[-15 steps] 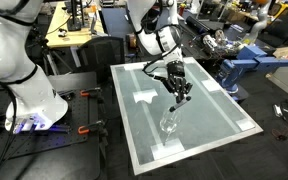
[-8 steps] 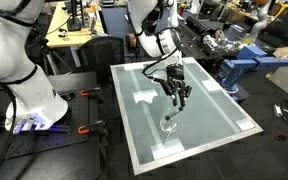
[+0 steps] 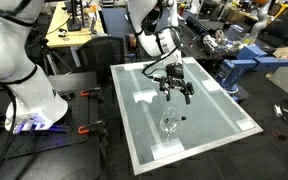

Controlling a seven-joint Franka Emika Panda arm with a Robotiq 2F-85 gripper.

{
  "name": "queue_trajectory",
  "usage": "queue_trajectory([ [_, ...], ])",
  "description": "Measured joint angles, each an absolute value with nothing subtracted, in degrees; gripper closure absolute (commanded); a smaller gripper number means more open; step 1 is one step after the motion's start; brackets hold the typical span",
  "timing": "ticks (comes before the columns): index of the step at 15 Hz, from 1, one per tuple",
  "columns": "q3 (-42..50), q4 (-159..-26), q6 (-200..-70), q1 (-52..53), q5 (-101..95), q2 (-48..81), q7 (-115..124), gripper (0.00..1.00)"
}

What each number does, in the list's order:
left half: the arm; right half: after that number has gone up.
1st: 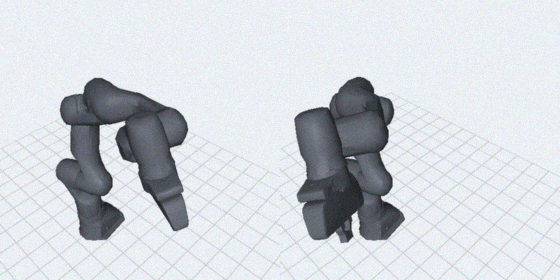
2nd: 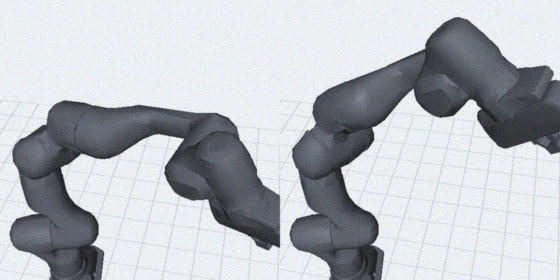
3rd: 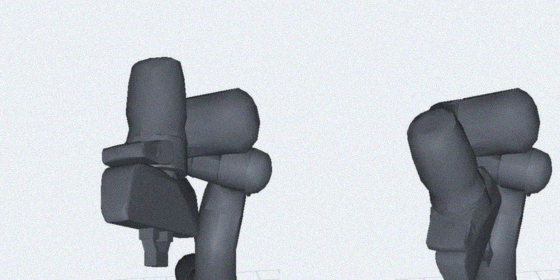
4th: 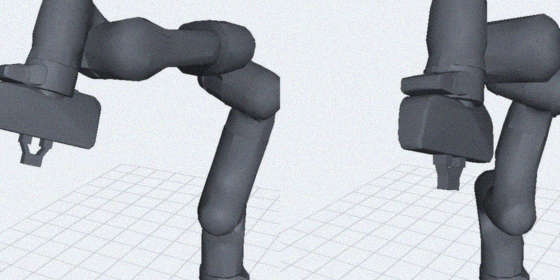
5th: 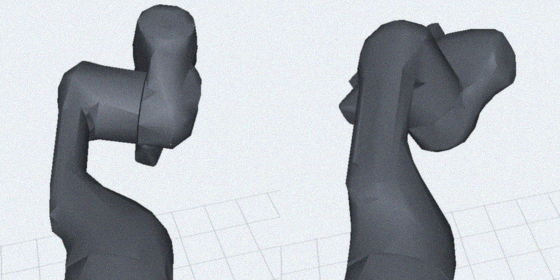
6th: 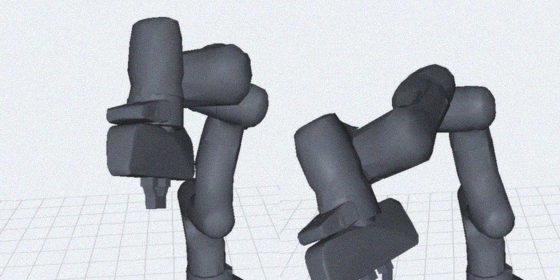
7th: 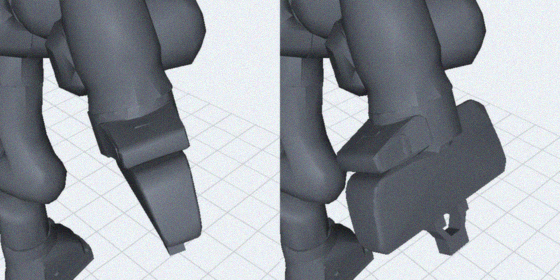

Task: Put the marker in the cup

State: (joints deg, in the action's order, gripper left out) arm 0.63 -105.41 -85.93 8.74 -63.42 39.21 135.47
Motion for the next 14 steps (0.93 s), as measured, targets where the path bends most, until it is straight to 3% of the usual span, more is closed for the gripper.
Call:
queue_trajectory([
  [14, -1.34, -106.81, -82.89, 10.56, -63.79, 31.51, 140.43, 0.00],
])
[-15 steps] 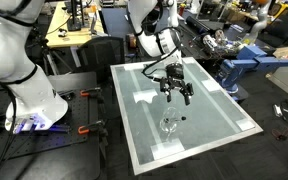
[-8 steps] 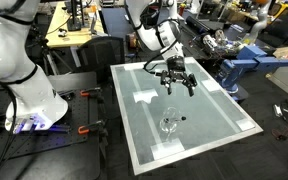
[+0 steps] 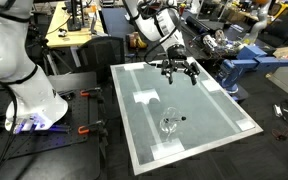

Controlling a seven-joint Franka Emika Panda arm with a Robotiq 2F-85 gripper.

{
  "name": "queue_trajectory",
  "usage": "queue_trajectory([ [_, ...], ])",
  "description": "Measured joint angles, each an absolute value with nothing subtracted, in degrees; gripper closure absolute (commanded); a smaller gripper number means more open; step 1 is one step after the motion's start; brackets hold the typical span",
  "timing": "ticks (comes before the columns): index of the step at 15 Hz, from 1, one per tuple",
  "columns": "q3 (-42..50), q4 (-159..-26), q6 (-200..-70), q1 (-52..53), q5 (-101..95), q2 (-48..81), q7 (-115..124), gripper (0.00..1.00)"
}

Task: Put the marker in the cup

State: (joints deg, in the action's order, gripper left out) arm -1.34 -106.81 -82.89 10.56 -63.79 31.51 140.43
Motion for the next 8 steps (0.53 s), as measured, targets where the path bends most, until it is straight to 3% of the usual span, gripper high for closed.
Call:
queue_trajectory([
  [8, -1.62, -107.15, -82.87, 10.48, -63.80, 31.37, 140.43, 0.00],
])
